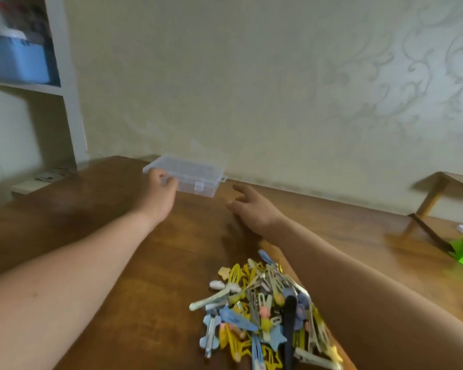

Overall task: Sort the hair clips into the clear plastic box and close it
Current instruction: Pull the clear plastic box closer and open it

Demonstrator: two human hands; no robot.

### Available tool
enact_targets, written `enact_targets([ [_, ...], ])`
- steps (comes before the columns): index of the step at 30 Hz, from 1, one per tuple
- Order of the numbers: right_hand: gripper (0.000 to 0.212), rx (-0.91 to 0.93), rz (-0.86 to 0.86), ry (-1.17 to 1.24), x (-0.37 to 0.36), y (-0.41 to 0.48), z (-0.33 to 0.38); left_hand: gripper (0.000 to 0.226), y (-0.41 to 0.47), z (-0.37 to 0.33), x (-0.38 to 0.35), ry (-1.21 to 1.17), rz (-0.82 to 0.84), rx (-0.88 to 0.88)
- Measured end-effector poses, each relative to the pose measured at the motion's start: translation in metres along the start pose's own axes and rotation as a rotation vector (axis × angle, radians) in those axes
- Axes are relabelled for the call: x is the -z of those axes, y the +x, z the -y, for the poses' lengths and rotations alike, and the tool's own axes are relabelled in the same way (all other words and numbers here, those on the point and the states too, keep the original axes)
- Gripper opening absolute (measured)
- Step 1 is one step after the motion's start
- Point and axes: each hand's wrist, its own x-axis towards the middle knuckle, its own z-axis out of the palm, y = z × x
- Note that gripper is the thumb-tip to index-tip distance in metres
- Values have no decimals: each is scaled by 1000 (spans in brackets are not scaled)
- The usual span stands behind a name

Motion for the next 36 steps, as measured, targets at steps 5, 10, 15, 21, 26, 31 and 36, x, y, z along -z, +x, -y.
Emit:
enact_targets([
  [5,76,46,73,-44,-17,53,13,66,52,7,12,0,-113,58],
  [10,69,-8,143,-65,-13,64,10,63,47,2,1,68,-34,5],
  [15,59,-30,-59,-21,47,12,-23,49,-5,-31,-21,88,176,-175],
  [21,62,-161,-379,-39,131,-114,-86,35,-74,-84,-97,293,401,-389],
  [26,71,-196,-401,-33,160,-187,-115,69,-143,-107,-124,424,527,-434],
  [31,110,-178,-344,-127,170,-206,-130,63,-168,-111,-113,562,520,-461],
  [36,110,-157,-336,-256,167,-205,-130,66,-165,-129,-109,743,515,-603],
])
